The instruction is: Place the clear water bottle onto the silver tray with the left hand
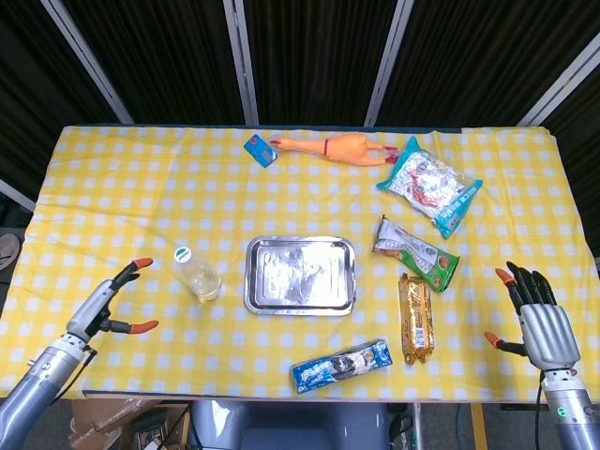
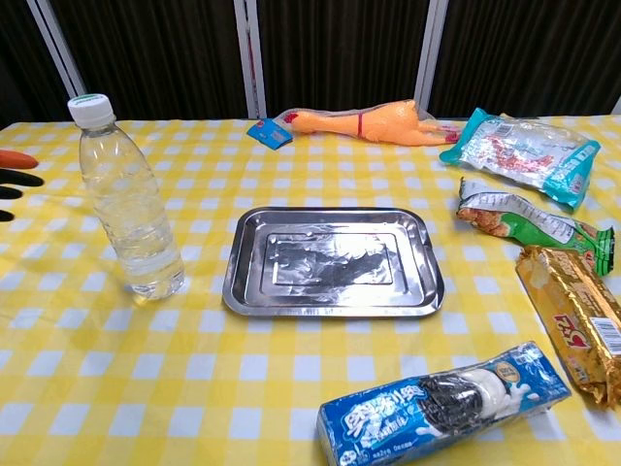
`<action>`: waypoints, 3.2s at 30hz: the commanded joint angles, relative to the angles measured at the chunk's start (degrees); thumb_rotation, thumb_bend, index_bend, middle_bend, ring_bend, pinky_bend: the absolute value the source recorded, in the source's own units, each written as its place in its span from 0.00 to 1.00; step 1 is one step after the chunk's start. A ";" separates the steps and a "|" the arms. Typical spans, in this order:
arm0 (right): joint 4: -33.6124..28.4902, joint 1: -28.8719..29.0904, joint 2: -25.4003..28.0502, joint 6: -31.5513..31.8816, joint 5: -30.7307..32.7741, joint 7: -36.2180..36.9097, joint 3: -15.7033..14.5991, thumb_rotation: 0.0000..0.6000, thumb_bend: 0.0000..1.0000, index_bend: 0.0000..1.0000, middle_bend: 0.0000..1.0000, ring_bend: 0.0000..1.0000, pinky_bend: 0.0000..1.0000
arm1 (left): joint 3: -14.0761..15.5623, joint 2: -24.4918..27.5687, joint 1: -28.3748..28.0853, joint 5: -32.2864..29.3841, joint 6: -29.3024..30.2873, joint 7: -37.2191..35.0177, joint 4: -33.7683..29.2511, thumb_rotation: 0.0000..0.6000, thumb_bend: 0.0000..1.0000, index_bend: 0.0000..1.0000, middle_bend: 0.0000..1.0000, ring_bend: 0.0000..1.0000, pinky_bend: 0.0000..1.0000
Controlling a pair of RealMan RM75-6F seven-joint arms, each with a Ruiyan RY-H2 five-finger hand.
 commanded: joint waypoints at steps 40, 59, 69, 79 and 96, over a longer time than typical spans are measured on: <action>-0.68 0.13 0.99 -0.62 -0.49 2.59 -0.33 1.00 0.05 0.11 0.00 0.04 0.00 | -6.89 -19.88 -5.57 -17.08 1.45 23.35 5.22 1.00 0.27 0.22 0.19 0.00 0.08; -0.95 0.08 1.49 -0.73 -0.42 3.25 -0.38 1.00 0.05 0.11 0.00 0.04 0.00 | -9.55 -24.36 -3.51 -17.52 8.14 25.37 8.03 1.00 0.49 0.56 0.57 0.13 0.16; -1.08 0.19 1.30 -0.98 -0.47 2.70 -0.49 1.00 0.05 0.11 0.00 0.04 0.00 | -11.88 -21.38 -4.69 -19.14 5.48 26.42 1.81 1.00 0.48 0.55 0.57 0.13 0.17; -0.41 0.47 1.02 -2.07 0.50 2.68 -0.33 1.00 0.05 0.11 0.00 0.04 0.00 | -18.02 -20.12 -13.79 -31.66 1.77 39.79 -7.35 1.00 0.48 0.55 0.56 0.13 0.17; 0.13 0.52 1.27 -2.24 0.56 4.47 -0.25 1.00 0.05 0.11 0.00 0.04 0.00 | -28.14 -21.99 -24.12 -49.60 15.59 60.62 -21.24 1.00 0.48 0.55 0.56 0.13 0.17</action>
